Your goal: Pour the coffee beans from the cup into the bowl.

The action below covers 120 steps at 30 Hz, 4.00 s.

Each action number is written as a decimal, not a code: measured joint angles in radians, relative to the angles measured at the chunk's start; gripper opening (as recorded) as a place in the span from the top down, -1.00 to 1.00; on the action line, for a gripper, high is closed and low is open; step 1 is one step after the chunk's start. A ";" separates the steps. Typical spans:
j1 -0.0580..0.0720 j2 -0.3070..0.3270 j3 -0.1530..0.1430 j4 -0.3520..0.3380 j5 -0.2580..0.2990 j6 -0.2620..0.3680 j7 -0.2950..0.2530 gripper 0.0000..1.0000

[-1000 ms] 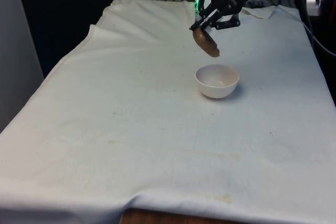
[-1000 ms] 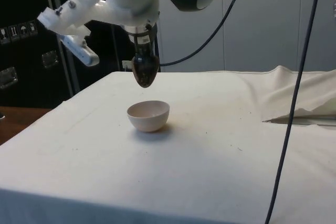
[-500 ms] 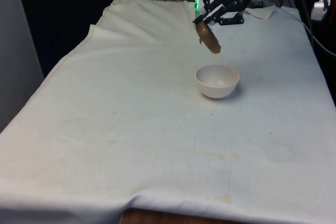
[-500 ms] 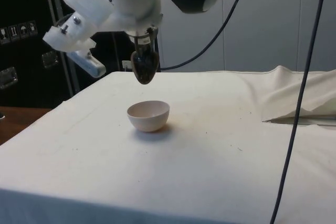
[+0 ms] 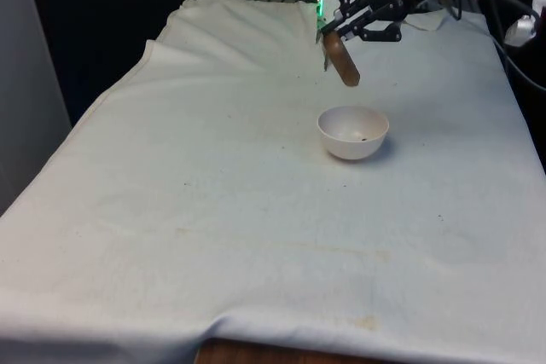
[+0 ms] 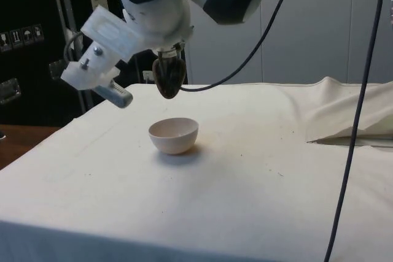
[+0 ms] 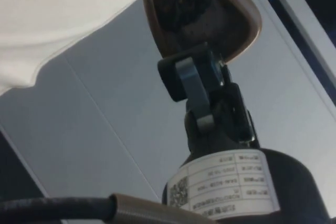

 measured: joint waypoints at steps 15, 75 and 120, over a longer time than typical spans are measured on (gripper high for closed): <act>0.000 0.035 0.014 -0.001 -0.086 -0.063 0.053 1.00; 0.003 0.264 0.230 0.080 -0.310 -0.606 0.153 1.00; 0.024 0.353 0.243 0.085 -0.433 -0.840 0.154 1.00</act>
